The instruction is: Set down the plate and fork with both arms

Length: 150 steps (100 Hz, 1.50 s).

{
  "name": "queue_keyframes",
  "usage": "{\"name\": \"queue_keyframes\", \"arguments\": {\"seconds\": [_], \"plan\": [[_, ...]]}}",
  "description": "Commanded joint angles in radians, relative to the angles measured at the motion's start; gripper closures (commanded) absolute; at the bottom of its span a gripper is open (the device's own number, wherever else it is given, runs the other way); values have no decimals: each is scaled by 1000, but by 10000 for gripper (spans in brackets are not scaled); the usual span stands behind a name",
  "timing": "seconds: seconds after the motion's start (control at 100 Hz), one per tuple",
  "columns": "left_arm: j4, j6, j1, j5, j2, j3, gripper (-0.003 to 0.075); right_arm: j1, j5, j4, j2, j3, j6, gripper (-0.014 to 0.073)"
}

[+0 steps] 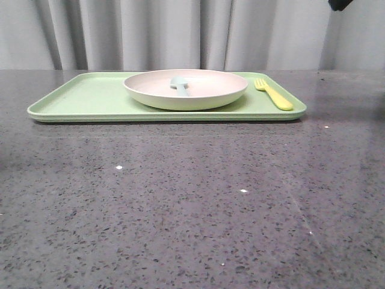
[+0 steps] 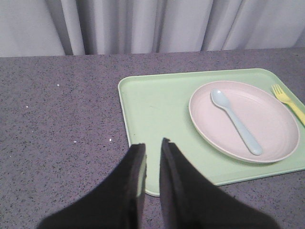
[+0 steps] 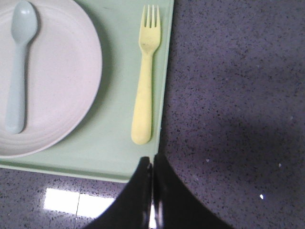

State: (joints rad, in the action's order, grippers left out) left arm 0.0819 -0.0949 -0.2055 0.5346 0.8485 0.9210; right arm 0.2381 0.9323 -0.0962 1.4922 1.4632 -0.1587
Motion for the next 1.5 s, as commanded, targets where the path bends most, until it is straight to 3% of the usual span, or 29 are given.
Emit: {"name": "queue_keyframes", "arguments": {"seconds": [0.0, 0.4, 0.82, 1.101, 1.491], "plan": [[11, -12, 2, -124, -44, -21, 741, -6, -118, 11, -127, -64, 9, 657], [11, -12, 2, -296, -200, -242, 741, -6, -499, 50, -566, -553, 16, 658], [-20, -12, 2, -330, -397, -411, 741, -6, -735, 65, -960, -939, 20, 658], [-33, -12, 2, -330, -549, -492, 741, -6, -766, 86, -1129, -1054, 20, 659], [-33, -12, 2, -330, -560, -494, 741, -6, -753, 86, -1137, -1055, 20, 659]]}}
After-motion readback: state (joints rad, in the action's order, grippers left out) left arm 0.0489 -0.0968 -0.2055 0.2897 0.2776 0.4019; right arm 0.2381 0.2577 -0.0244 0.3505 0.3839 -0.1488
